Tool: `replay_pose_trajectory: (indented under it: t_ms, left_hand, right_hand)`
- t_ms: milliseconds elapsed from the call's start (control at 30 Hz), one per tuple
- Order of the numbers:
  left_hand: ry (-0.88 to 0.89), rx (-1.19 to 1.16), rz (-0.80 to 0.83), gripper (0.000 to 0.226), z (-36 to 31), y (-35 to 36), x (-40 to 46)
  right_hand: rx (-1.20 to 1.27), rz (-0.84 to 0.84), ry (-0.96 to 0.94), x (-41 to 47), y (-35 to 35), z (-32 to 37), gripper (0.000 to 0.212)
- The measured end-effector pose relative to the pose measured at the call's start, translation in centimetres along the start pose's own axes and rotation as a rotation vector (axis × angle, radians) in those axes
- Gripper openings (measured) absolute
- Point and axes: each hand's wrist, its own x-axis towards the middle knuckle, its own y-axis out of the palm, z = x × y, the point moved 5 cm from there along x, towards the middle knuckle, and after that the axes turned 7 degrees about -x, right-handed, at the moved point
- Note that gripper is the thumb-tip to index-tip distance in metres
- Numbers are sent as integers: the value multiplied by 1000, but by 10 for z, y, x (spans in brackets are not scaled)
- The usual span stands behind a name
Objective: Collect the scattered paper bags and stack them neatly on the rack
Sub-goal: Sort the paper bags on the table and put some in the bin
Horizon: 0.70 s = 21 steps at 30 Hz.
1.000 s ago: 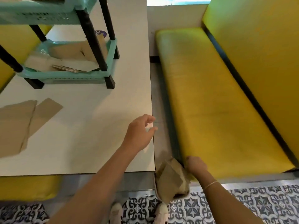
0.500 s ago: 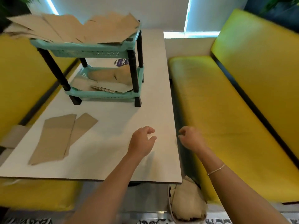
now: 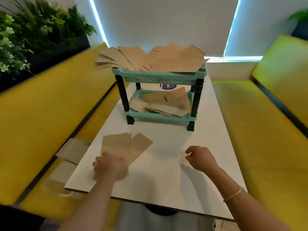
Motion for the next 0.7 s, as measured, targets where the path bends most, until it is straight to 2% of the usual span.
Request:
replay_pose_trajectory:
  t_ms: [100, 233, 333, 433, 533, 633, 700]
  left_hand:
    - [-67, -29, 70, 83, 12, -6, 16]
    - [-55, -81, 137, 87, 13, -5, 25]
    - [-40, 25, 150, 85, 11, -8, 27]
    - [-49, 189, 135, 94, 11, -16, 32]
    - [-35, 249, 173, 100, 13, -16, 39]
    - [-16, 226, 204, 93, 13, -14, 43]
    - [16, 145, 193, 79, 10, -12, 43]
  right_hand:
    - [-3, -2, -17, 5, 5, 21, 28]
    - [-8, 10, -42, 13, 12, 48, 28]
    - [-23, 15, -64, 17, 17, 65, 29]
    - [-44, 28, -83, 21, 19, 77, 30]
    - [-53, 30, -95, 24, 20, 82, 30]
    - [-64, 25, -109, 25, 22, 85, 29]
    - [-64, 25, -118, 26, 23, 87, 29]
